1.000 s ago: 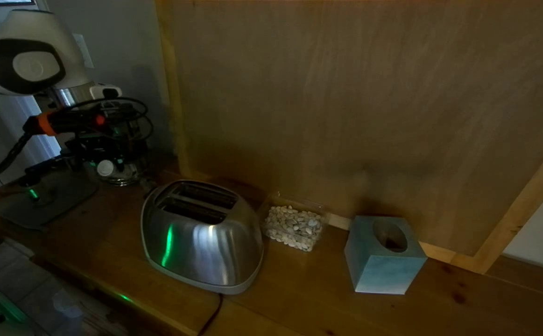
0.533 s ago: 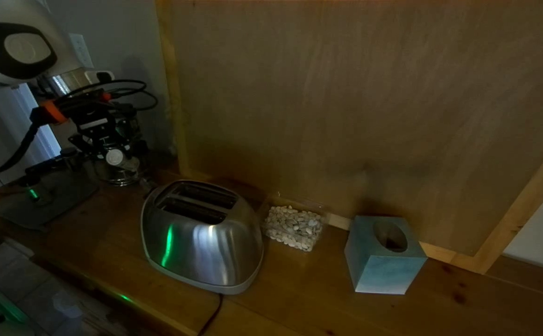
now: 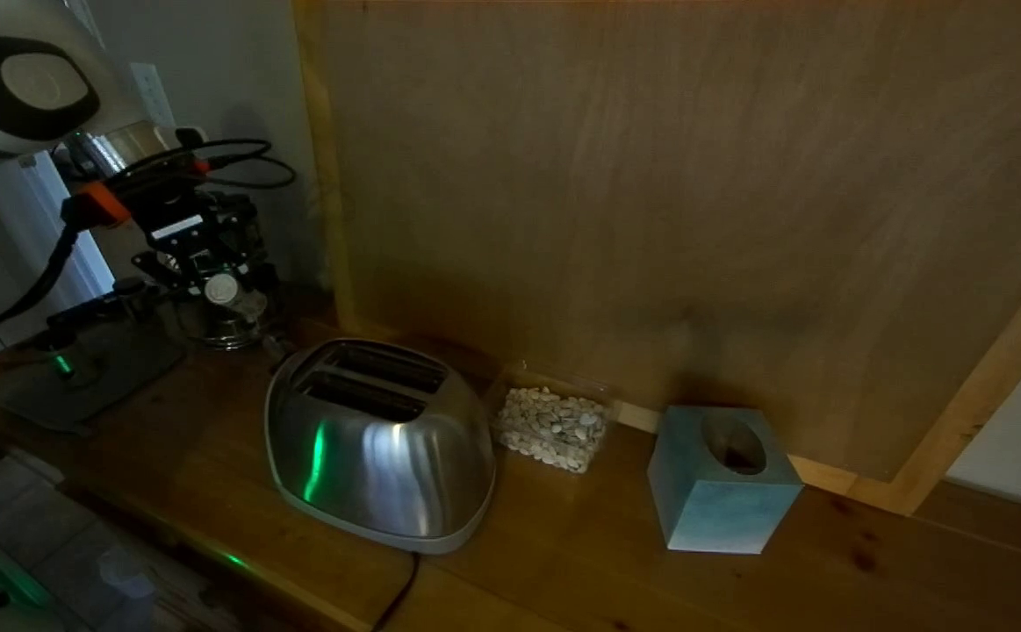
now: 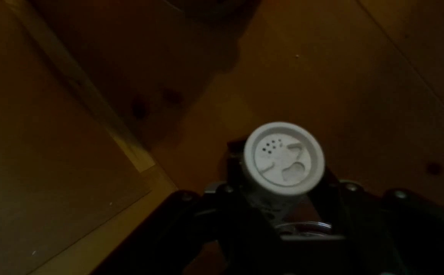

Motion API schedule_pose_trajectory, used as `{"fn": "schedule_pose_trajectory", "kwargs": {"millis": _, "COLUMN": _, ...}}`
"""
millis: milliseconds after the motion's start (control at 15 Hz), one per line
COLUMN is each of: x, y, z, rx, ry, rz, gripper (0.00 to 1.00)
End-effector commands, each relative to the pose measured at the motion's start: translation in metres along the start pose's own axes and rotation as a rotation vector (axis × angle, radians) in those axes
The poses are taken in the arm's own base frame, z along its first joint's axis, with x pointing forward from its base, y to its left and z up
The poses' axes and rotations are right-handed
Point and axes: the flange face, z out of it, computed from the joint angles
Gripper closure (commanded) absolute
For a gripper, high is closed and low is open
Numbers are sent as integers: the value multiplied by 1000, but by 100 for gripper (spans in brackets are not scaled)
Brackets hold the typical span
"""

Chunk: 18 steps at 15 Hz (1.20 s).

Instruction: Move the white spice bottle from the bottom of the spice rack and place it at the top rack of the spice rack

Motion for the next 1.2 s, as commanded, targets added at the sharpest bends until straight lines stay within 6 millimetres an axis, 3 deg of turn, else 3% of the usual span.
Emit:
{"fn": "schedule_pose_trajectory", "kwargs": {"millis": 0, "x": 14, "y": -2, "z": -28, "rx": -85, "ry": -47, "rz": -167, "gripper": 80}}
{"fn": "schedule_pose_trajectory", "kwargs": {"millis": 267, "x": 38, "y": -12, "z": -56, "rx": -144, "ry": -76, "rz": -354, "gripper": 80}}
{"fn": "schedule_pose_trajectory", "kwargs": {"millis": 533, "x": 47, "y": -8, "z": -77, "rx": -190, "ry": -139, "rz": -532, "gripper": 80}}
{"fn": "schedule_pose_trajectory", "kwargs": {"millis": 1133, "x": 77, "y": -12, "z": -95, "rx": -249, "ry": -178, "rz": -973, "gripper": 80}}
